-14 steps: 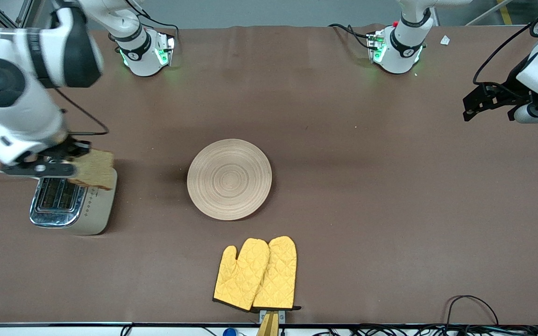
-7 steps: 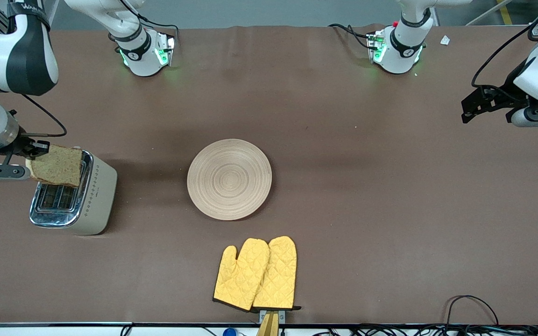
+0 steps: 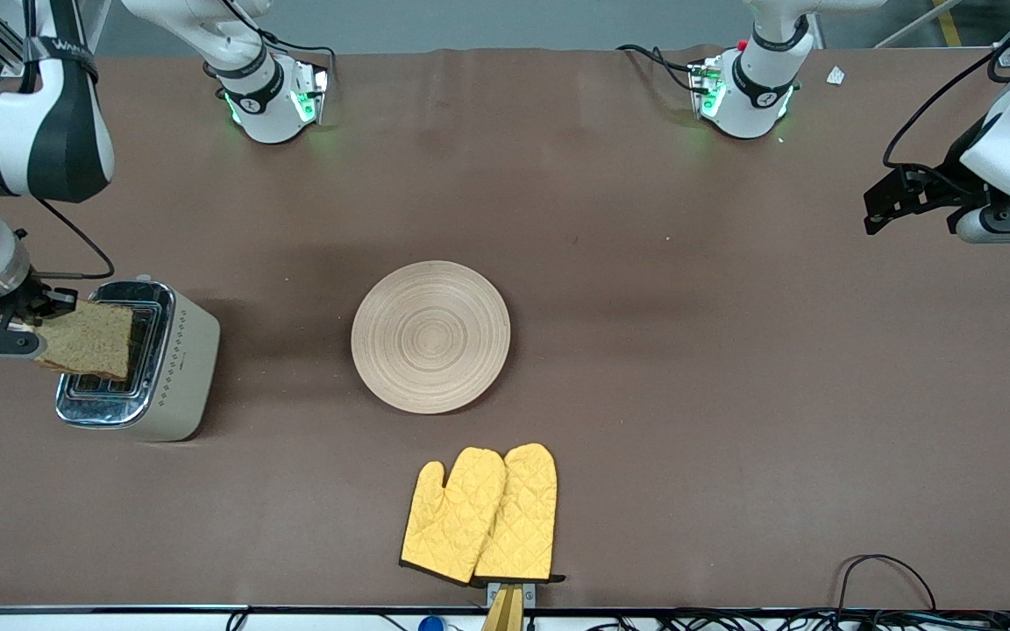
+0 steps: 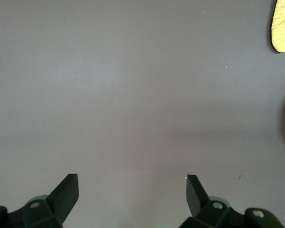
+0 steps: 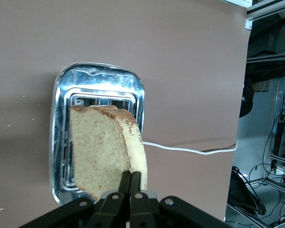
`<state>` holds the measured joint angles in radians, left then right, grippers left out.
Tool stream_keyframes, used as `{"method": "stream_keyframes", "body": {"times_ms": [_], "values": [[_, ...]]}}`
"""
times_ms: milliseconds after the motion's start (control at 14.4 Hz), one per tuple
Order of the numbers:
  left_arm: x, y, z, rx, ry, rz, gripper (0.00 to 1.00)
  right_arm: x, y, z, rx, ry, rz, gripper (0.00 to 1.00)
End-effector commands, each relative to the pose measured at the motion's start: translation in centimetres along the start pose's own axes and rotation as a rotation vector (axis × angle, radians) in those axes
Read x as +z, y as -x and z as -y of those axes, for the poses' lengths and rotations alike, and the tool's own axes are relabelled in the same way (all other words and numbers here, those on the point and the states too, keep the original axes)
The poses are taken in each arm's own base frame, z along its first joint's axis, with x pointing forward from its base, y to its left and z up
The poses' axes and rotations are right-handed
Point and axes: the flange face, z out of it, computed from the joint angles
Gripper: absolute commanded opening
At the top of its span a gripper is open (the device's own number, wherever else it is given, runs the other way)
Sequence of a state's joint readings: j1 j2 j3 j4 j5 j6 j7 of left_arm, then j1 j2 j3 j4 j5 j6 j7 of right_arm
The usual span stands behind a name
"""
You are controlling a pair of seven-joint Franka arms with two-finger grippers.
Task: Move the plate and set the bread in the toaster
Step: 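Lower the bread into the toaster slot with the right gripper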
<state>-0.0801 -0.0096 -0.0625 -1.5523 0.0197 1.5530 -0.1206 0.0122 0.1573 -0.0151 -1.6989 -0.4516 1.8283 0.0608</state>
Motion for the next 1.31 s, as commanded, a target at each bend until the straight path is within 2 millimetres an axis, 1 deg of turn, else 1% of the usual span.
{"method": "stream_keyframes", "body": {"times_ms": [0,208,346,484,623,969,1038,1107,1176,1246], "values": [[-0.1,-0.4,-0.1,0.005,-0.012,-0.008,1.00,1.9,-0.3,-0.7,0.006,0.015,0.009,0.00],[0.3,-0.5,-0.3,0.007,-0.013,-0.002,1.00,2.7,-0.2,-0.8,0.009,0.012,0.022,0.00],[0.3,-0.6,-0.3,0.006,-0.011,-0.002,1.00,3.3,-0.4,-0.2,0.001,0.010,0.030,0.00],[0.3,-0.6,-0.2,0.004,-0.011,-0.002,1.00,3.3,-0.6,0.3,-0.001,0.007,0.022,0.00],[0.3,-0.6,-0.2,0.006,-0.011,-0.002,1.00,3.7,-0.9,0.5,-0.004,0.006,0.020,0.00],[0.4,-0.7,-0.1,0.004,-0.011,0.000,1.00,5.8,-1.7,1.8,-0.009,-0.011,0.035,0.00],[0.3,-0.6,-0.1,0.004,-0.011,-0.002,1.00,6.5,-1.8,2.3,0.003,-0.048,0.050,0.01],[0.4,-0.7,-0.1,0.006,-0.011,0.000,1.00,6.9,-1.8,3.0,0.027,-0.121,0.065,0.02],[0.4,-0.7,-0.1,0.006,-0.011,0.000,1.00,7.7,-1.9,3.8,0.037,-0.164,0.083,0.07],[0.5,-0.7,-0.1,0.007,-0.011,0.001,1.00,7.7,-1.9,4.1,0.041,-0.180,0.087,0.27]]}}
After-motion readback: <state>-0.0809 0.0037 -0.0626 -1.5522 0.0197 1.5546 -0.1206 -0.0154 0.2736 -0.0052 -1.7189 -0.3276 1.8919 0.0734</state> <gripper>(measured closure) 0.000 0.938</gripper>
